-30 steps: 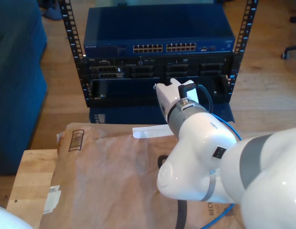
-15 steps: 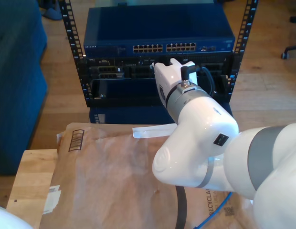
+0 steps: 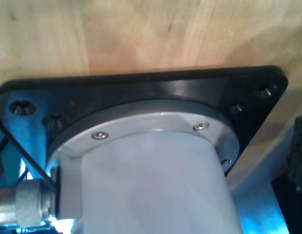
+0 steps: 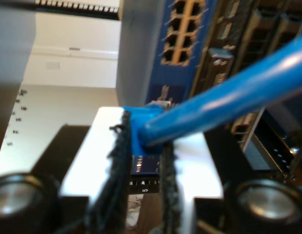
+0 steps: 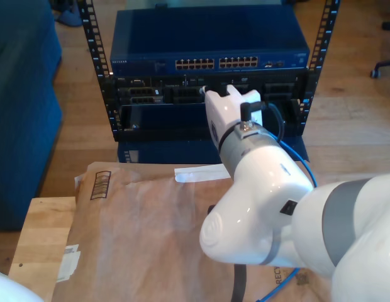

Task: Grab the cable and plug it in

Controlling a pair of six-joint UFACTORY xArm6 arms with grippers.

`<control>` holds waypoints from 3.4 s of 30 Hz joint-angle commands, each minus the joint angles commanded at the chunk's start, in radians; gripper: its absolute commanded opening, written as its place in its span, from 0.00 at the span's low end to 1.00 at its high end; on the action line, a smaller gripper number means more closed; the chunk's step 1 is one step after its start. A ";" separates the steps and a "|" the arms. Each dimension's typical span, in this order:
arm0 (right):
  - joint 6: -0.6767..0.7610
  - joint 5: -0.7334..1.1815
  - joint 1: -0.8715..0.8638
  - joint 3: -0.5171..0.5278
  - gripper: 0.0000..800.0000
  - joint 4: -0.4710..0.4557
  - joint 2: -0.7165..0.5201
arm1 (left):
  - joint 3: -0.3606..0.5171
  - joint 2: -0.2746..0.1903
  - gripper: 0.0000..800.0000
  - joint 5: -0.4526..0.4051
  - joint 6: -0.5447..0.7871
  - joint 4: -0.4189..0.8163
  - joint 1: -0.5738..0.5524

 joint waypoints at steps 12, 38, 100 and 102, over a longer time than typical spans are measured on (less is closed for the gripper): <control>0.020 -0.173 -0.044 -0.021 0.00 0.006 0.078 | 0.000 0.000 1.00 0.000 0.000 0.000 0.000; 0.229 -0.433 -0.189 -0.252 0.00 -0.020 0.440 | 0.000 0.000 1.00 0.000 0.000 0.000 0.000; 0.334 -0.512 -0.373 -0.439 0.00 -0.304 0.680 | 0.000 0.000 1.00 0.000 0.000 0.000 0.000; 0.334 -0.511 -0.373 -0.446 0.00 -0.304 0.681 | 0.000 0.000 1.00 0.000 0.000 0.000 0.000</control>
